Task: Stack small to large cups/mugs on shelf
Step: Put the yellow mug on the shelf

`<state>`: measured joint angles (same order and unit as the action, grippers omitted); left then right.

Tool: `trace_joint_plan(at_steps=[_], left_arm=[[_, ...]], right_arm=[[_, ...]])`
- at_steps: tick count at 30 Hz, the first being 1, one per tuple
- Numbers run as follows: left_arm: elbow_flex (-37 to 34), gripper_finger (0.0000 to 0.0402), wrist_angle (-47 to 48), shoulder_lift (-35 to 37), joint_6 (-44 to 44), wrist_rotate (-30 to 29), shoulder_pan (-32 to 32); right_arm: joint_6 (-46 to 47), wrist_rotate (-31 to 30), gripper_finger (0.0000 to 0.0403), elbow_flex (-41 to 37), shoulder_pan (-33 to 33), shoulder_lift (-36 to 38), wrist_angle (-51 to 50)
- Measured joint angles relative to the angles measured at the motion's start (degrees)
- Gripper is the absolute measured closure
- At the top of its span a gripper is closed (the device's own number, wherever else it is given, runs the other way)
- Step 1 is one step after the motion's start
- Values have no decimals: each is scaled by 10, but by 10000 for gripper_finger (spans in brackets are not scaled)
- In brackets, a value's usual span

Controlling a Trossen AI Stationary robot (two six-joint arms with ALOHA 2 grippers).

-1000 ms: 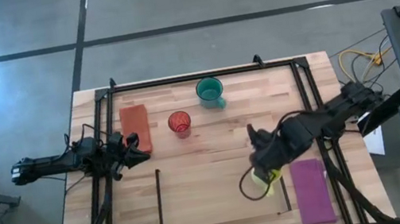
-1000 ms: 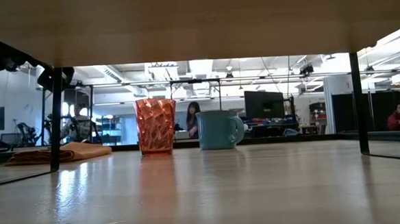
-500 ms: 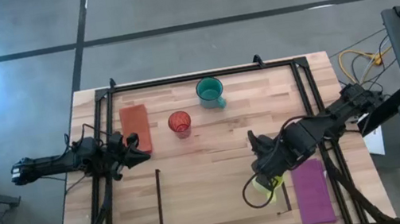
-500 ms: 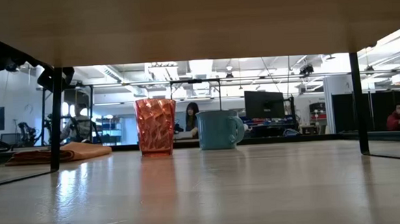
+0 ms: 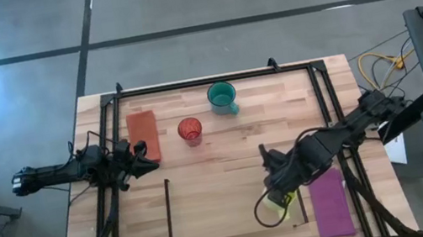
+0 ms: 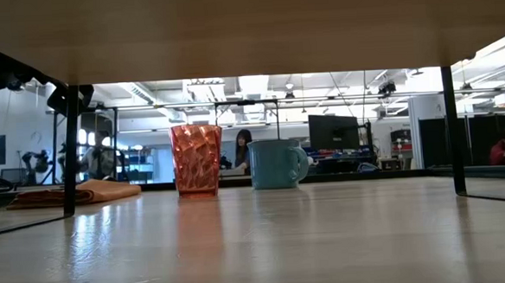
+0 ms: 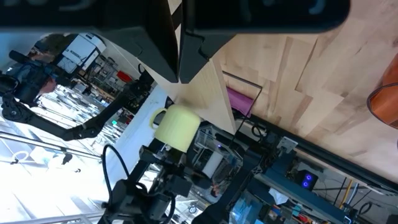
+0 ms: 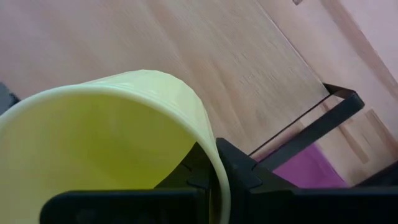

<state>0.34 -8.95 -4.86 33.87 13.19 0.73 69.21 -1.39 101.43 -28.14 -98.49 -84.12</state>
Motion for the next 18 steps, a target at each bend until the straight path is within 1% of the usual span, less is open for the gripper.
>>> trace_joint_plan(at_steps=[6, 18], left_arm=[[0, 402, 0, 0, 0, 0, 0], [0, 402, 0, 0, 0, 0, 0]], right_arm=[[-4, -13, 390, 0, 0, 0, 0], [-13, -17, 390, -1, 0, 1, 1]])
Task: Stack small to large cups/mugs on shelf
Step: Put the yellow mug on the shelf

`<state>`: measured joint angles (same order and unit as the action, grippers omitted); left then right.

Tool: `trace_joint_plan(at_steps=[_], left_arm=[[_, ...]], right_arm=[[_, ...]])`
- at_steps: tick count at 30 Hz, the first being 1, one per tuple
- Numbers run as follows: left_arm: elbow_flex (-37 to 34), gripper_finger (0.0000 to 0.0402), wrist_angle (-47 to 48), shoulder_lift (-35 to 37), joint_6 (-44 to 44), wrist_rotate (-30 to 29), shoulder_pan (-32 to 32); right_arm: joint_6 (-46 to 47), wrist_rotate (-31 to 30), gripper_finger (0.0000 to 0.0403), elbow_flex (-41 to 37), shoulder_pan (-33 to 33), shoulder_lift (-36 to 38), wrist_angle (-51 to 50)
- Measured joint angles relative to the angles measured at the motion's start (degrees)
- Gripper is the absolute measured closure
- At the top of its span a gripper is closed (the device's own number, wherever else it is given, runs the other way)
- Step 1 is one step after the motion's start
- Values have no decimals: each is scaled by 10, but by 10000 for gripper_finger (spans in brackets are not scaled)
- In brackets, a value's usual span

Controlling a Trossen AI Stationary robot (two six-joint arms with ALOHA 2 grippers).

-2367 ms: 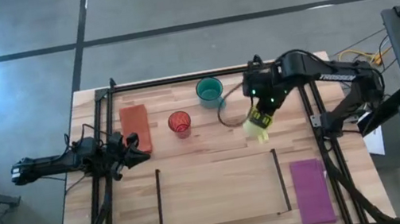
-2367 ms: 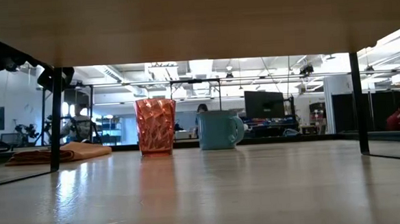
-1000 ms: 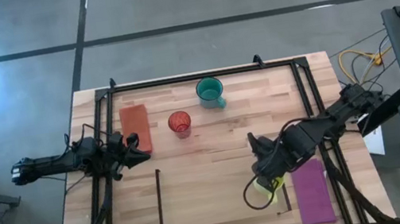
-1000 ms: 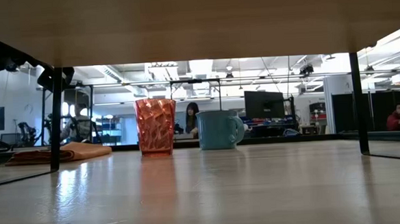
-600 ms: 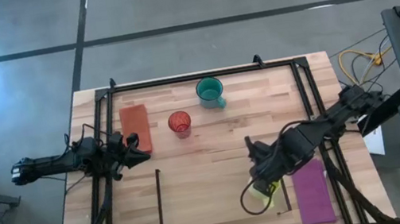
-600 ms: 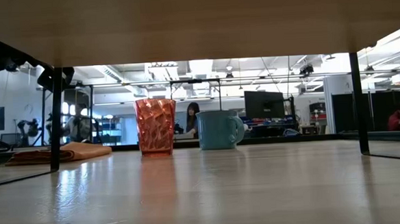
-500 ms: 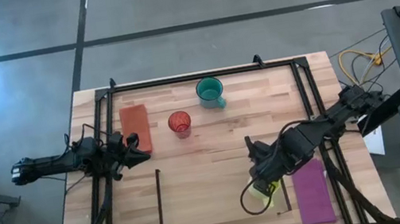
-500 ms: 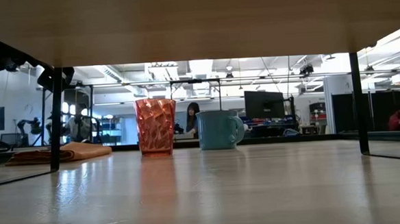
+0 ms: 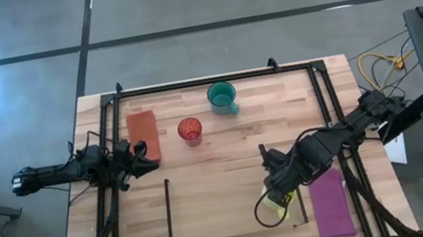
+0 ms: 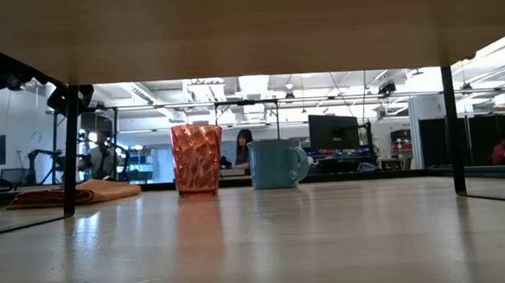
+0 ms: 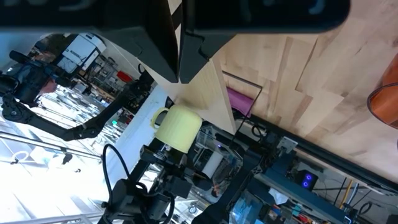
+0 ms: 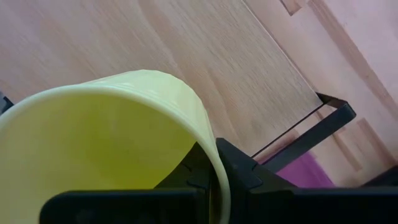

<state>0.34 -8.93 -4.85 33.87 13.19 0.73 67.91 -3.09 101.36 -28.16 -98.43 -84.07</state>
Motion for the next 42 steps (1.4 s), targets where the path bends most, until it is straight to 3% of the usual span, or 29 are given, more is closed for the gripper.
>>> trace_joint_plan(at_steps=[11, 21, 27, 34, 42], left_arm=[[0, 402, 0, 0, 0, 0, 0], [0, 402, 0, 0, 0, 0, 0], [0, 402, 0, 0, 0, 0, 0], [0, 402, 0, 0, 0, 0, 0], [0, 402, 0, 0, 0, 0, 0]], right_arm=[[-29, -10, 384, 0, 0, 0, -1], [-20, -10, 286, 0, 0, 1, 0], [-19, 5, 257, 1, 0, 8, -1], [-19, -16, 252, 10, 0, 21, 1], [-67, -21, 288, 5, 3, 20, -1]])
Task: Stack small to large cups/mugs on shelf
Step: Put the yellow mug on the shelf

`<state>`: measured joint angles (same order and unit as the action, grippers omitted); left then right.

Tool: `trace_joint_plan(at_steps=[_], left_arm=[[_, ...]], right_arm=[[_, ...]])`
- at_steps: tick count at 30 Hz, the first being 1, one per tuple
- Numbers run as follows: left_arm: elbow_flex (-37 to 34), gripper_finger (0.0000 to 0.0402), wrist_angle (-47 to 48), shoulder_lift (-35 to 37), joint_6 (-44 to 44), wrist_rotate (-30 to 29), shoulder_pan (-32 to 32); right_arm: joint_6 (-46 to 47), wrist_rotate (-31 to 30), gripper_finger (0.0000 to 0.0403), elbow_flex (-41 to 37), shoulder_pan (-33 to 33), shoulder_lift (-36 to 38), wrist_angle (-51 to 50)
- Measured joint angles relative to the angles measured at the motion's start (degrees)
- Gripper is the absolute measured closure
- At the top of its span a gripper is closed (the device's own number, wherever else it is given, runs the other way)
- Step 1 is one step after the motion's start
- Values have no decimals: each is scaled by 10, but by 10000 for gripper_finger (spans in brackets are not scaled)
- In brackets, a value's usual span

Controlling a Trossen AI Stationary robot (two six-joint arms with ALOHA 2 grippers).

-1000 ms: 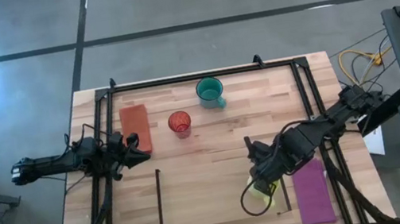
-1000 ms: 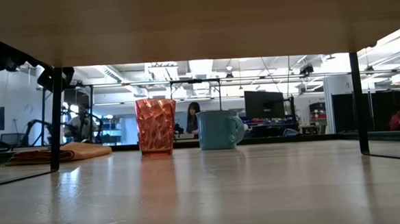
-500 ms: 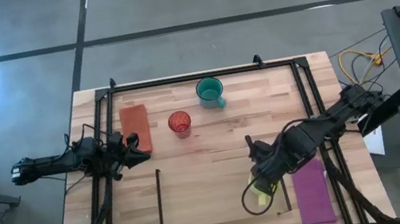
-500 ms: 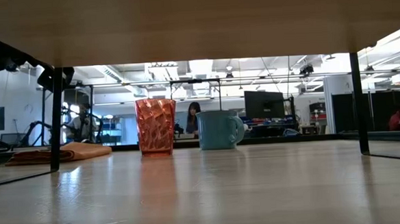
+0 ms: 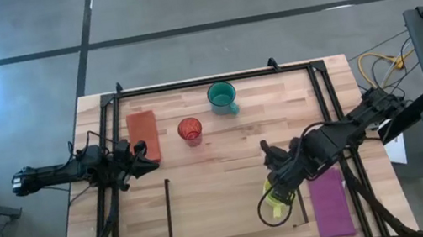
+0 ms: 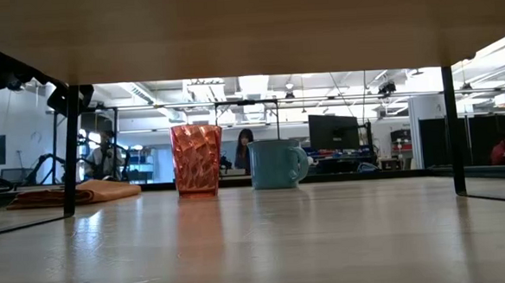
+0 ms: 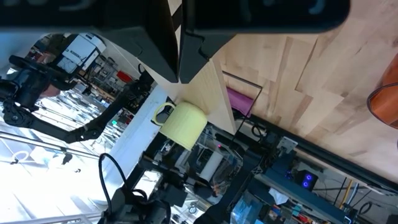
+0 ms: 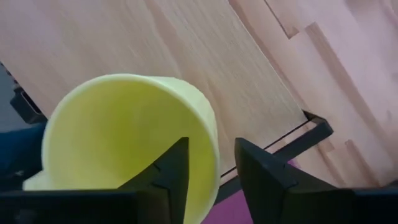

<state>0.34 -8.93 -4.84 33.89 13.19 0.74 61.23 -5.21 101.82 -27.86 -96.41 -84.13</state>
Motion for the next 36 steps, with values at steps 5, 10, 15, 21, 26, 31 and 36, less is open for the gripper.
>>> trace_joint_plan(at_steps=[5, 10, 15, 21, 26, 31, 36], left_arm=[[0, 402, 0, 0, 0, 0, 0], [0, 402, 0, 0, 0, 0, 0], [0, 402, 0, 0, 0, 0, 0], [0, 402, 0, 0, 0, 0, 0], [0, 402, 0, 0, 0, 0, 0], [0, 402, 0, 0, 0, 0, 0], [0, 402, 0, 0, 0, 0, 0]], right_arm=[[-79, -22, 321, 0, 2, 0, 1], [-120, -9, 357, 0, 6, 0, 2], [-151, -7, 390, 0, 8, -1, 5], [-168, 14, 393, 0, 8, -1, 8], [-173, 29, 393, 0, 8, -1, 24], [-207, 37, 393, 0, 8, -2, 51], [-232, 36, 394, -1, 8, -5, 51]])
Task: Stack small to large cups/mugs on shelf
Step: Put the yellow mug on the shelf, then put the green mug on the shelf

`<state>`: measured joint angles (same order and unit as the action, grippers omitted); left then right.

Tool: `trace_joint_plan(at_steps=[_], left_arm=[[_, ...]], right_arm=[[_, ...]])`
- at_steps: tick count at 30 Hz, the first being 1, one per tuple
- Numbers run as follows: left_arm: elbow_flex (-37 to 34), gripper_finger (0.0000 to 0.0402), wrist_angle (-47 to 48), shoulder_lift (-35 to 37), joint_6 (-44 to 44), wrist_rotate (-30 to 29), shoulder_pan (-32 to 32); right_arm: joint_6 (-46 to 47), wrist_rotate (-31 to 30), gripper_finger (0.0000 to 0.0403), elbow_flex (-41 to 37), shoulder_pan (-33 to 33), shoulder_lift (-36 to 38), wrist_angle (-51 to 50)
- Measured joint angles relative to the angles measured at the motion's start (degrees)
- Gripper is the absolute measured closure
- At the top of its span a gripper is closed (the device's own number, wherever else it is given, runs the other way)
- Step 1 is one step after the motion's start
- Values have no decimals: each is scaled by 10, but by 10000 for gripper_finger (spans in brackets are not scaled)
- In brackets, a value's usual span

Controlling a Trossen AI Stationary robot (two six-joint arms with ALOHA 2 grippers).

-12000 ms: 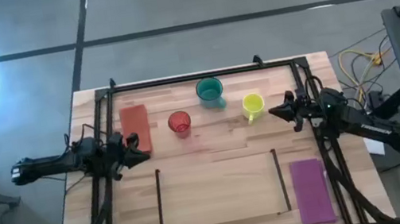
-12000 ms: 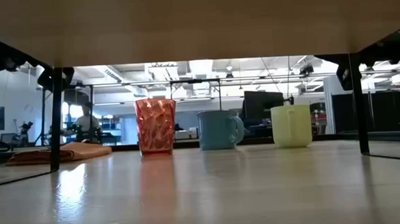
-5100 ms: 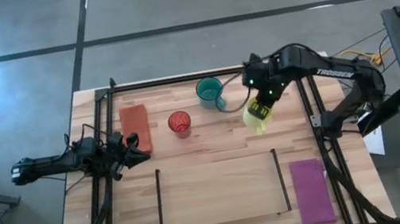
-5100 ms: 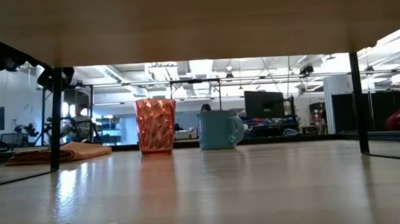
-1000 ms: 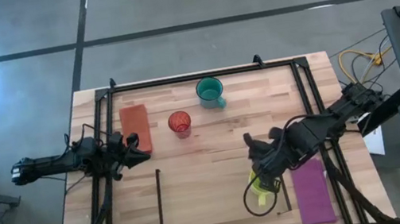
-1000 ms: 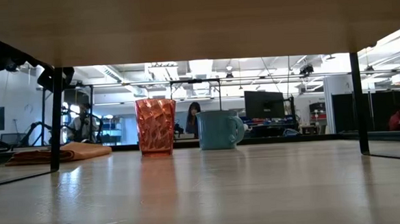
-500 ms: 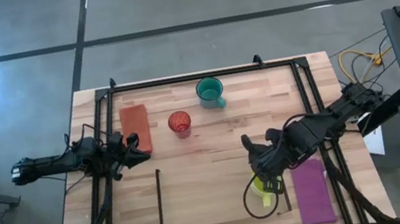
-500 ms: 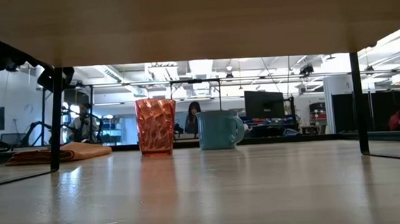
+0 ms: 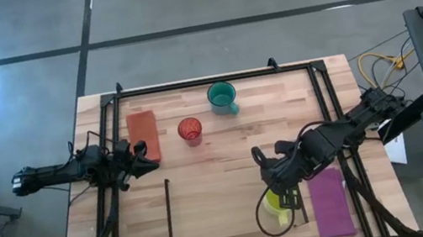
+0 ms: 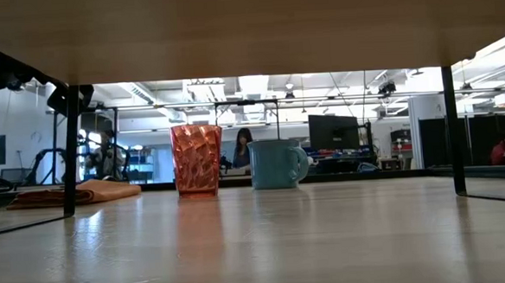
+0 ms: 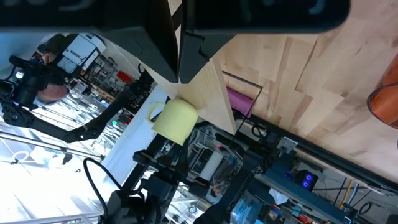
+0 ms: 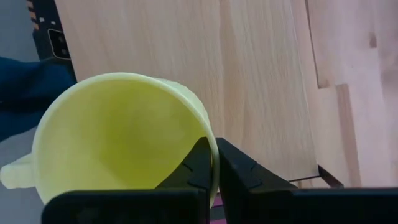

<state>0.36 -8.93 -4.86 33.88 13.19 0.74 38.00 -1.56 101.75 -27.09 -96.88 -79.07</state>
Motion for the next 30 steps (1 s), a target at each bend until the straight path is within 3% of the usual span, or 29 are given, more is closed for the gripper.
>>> trace_joint_plan(at_steps=[10, 30], left_arm=[[0, 402, 0, 0, 0, 0, 0], [0, 402, 0, 0, 0, 0, 0]], right_arm=[[-12, -26, 391, 0, 0, 0, -1], [-1, -15, 309, 3, 0, 14, 0]])
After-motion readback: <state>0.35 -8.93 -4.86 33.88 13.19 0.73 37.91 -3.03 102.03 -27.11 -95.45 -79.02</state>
